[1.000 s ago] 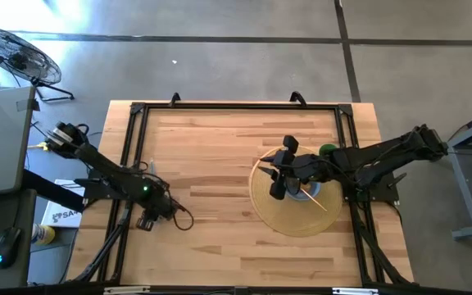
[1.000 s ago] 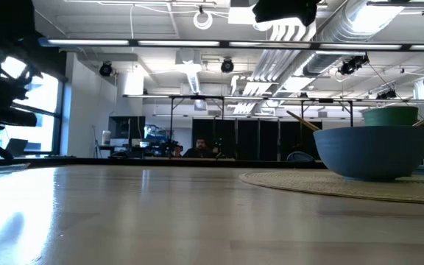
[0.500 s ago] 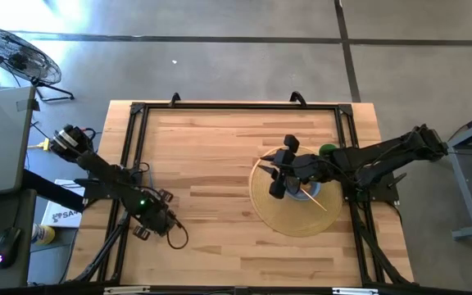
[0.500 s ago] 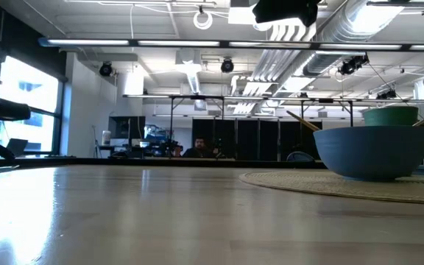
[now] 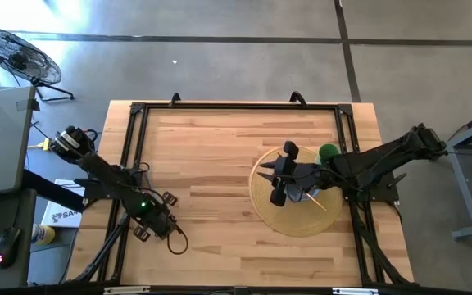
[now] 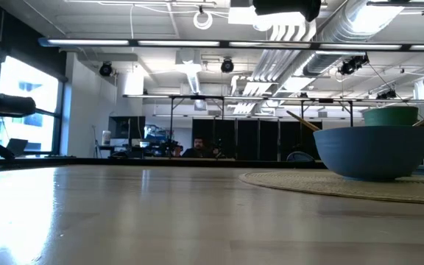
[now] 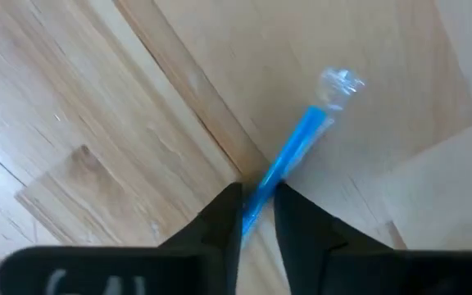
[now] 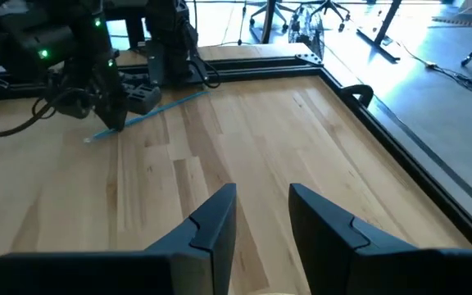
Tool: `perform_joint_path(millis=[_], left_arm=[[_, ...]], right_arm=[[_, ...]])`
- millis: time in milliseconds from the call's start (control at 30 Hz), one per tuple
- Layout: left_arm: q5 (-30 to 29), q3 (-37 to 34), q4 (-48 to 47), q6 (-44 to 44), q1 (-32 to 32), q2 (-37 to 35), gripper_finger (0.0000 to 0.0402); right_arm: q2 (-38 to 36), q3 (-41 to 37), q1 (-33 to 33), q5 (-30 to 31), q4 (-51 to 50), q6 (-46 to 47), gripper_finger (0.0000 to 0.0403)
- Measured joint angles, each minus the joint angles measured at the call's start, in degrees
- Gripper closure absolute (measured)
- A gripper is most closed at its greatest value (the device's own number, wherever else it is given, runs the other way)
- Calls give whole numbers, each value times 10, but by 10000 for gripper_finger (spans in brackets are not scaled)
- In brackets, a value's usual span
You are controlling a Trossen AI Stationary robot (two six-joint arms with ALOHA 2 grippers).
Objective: Pick & Place Utensil
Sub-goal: Put the blue straw into the green cup on the brown placemat
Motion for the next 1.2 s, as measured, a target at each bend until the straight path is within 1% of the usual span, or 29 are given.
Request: perform_joint_path(millis=[100, 200, 267, 400, 500, 667, 933, 1200], left_arm=[[-11, 1, 16, -3, 0, 0, 356], [-25, 1, 35, -6, 0, 1, 374], [-55, 3, 54, -7, 1, 2, 382], [-125, 23, 49, -5, 3, 1, 387], [-150, 51, 47, 21, 11, 1, 387], [-195, 98, 37, 54, 50, 1, 387], [-208, 148, 35, 126, 120, 1, 387], [-205, 155, 38, 128, 186, -45, 387]], right_arm=[[26, 0, 3, -7, 22, 1, 295], [60, 0, 3, -27, 47, 2, 295], [81, 0, 3, -32, 73, -1, 295], [118, 0, 6, -33, 116, -17, 295], [138, 0, 9, -32, 142, -24, 295], [168, 0, 9, -35, 175, -26, 295], [205, 0, 9, -19, 186, -24, 295], [206, 0, 9, -13, 187, -23, 295]])
